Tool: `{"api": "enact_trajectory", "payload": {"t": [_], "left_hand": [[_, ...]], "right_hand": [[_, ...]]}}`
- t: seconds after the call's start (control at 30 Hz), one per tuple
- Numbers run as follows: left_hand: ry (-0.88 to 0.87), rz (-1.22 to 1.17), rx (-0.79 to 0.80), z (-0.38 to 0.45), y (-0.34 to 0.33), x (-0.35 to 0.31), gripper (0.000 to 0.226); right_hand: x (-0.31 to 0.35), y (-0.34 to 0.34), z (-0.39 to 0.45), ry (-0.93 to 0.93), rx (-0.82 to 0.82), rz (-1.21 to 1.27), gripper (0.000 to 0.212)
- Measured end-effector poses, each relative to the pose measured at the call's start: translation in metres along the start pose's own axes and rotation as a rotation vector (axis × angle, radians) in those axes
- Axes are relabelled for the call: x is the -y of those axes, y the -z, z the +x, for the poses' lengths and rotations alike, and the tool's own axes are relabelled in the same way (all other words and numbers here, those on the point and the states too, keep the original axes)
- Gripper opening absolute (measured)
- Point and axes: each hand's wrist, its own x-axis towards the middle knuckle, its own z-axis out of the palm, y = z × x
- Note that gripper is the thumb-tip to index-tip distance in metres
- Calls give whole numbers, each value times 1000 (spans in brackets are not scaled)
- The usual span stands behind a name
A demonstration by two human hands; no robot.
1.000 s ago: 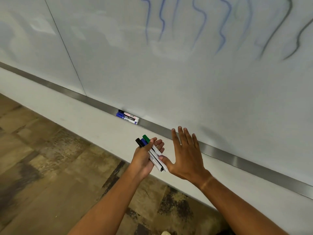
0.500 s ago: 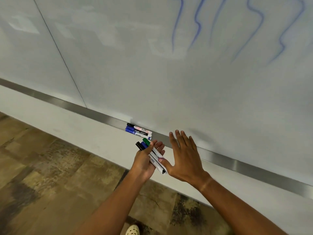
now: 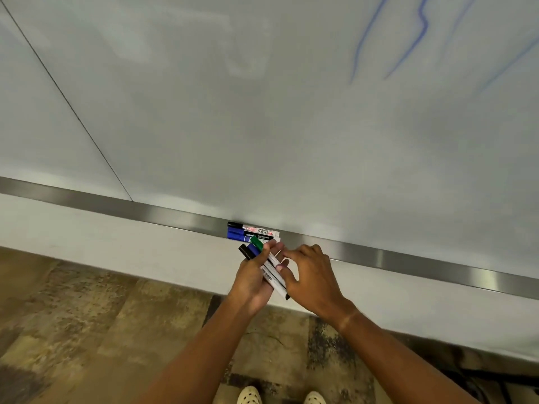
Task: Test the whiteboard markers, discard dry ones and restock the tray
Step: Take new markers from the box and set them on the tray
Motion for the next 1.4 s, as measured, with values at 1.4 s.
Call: {"api": "enact_trajectory", "payload": {"t": [1.4], "left_hand": [[-47, -40, -215, 2, 26, 6, 40]], "right_hand": [[-93, -20, 57, -61, 166, -19, 27]]}}
